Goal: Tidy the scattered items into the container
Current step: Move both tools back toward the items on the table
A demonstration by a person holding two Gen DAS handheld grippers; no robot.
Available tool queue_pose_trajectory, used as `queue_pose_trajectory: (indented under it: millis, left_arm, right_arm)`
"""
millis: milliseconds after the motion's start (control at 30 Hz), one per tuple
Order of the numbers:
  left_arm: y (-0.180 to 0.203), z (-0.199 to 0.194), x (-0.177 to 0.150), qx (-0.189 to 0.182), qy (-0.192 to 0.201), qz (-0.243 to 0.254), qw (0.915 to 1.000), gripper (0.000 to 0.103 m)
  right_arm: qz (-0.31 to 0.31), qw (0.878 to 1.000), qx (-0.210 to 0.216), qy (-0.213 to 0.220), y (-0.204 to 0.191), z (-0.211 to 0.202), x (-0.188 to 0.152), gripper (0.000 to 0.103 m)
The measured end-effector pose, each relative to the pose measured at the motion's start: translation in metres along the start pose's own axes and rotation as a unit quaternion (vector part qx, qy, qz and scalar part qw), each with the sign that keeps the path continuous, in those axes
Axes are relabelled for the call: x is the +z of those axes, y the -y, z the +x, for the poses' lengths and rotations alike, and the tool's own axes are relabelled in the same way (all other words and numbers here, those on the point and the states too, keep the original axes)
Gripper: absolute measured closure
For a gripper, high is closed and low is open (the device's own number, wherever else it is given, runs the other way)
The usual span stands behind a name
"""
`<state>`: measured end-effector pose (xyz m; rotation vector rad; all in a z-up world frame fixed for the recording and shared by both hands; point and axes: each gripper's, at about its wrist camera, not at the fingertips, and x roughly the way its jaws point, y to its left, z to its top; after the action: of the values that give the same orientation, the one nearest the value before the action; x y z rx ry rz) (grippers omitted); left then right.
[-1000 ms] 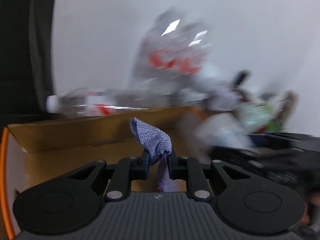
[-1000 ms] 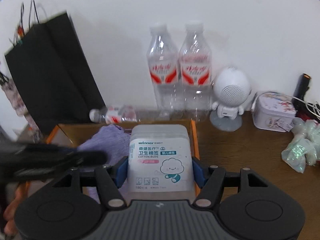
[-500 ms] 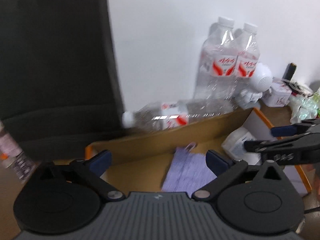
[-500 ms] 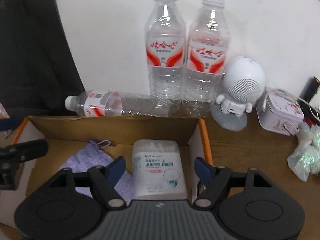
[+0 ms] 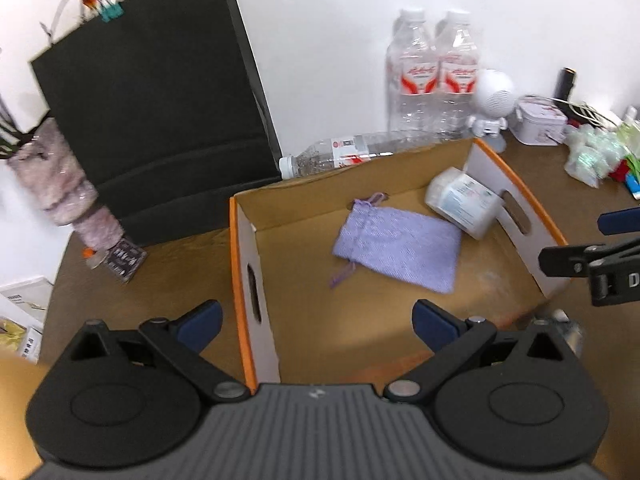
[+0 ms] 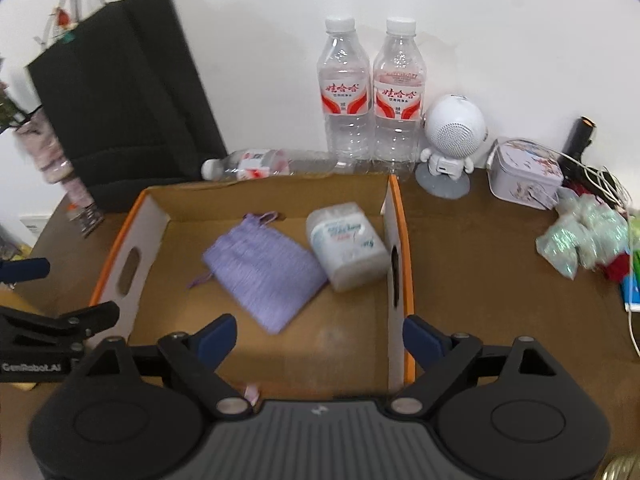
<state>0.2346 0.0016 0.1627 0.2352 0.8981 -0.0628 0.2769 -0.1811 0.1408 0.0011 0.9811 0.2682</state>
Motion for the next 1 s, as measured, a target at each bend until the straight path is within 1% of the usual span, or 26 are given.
queue_pose_trajectory:
  millis: [67,133,200,267,333,433,500,533,567,600,633,700,733,800,867,1000]
  left_arm:
    - [0.003,-0.021,-0.025,0.005,0.026,-0.009,0.9996,0.0]
    - [0.008,-0.036,-0.06,0.004,0.053,-0.024,0.9983,0.0]
    - [0.016,-0.043,-0.103,0.001,0.076,-0.041,0.9963,0.0]
    - [0.022,-0.049,-0.152,0.001,0.101,-0.08,0.9916,0.0]
    - [0.03,-0.053,-0.204,0.002,0.122,-0.126,0.9845,0.0]
    - [0.043,-0.056,-0.265,-0.002,0.135,-0.152,0.9791,0.0]
    - [0.05,-0.057,-0.294,0.0,0.131,-0.161,0.9782,0.0]
    - [0.053,-0.057,-0.304,0.004,0.128,-0.162,0.9785,0.0]
    - [0.057,-0.056,-0.312,0.011,0.122,-0.162,0.9793,0.0]
    - [0.059,-0.055,-0.317,0.016,0.112,-0.156,0.9813,0.0]
    - [0.062,-0.053,-0.32,0.016,0.103,-0.146,0.9839,0.0]
    - [0.065,-0.051,-0.321,0.011,0.093,-0.132,0.9868,0.0]
    - [0.065,-0.052,-0.321,0.009,0.096,-0.133,0.9865,0.0]
    - [0.067,-0.05,-0.321,0.001,0.096,-0.134,0.9864,0.0]
    - [0.073,-0.048,-0.323,0.005,0.093,-0.122,0.9881,0.0]
    - [0.076,-0.047,-0.324,-0.005,0.095,-0.114,0.9889,0.0]
  right_arm:
    - [-0.005,1.0,0.005,0.015,-0.003,-0.013,-0.022,0.011]
    - [-0.01,0.999,0.022,0.049,-0.006,-0.028,-0.054,0.011]
    - [-0.021,0.995,0.039,0.088,-0.01,-0.041,-0.094,0.009]
    - [-0.026,0.992,0.048,0.114,-0.015,-0.048,-0.135,0.009]
    - [-0.026,0.989,0.041,0.139,-0.019,-0.055,-0.18,0.009]
    - [-0.042,0.98,0.027,0.193,-0.02,-0.065,-0.245,0.008]
    - [-0.04,0.975,0.021,0.217,-0.019,-0.068,-0.284,0.004]
    - [-0.031,0.975,0.021,0.221,-0.018,-0.068,-0.299,0.002]
    - [-0.023,0.976,0.023,0.215,-0.017,-0.067,-0.311,0.0]
    - [-0.019,0.979,0.027,0.2,-0.017,-0.066,-0.32,0.0]
    - [-0.02,0.982,0.029,0.186,-0.018,-0.065,-0.325,0.0]
    - [-0.025,0.984,0.024,0.177,-0.021,-0.062,-0.334,0.0]
    - [-0.03,0.984,0.017,0.177,-0.023,-0.058,-0.337,0.0]
    - [-0.036,0.987,-0.001,0.159,-0.029,-0.05,-0.335,0.0]
    - [-0.039,0.988,-0.006,0.152,-0.032,-0.046,-0.333,0.0]
    - [-0.045,0.99,-0.019,0.134,-0.035,-0.041,-0.331,0.0]
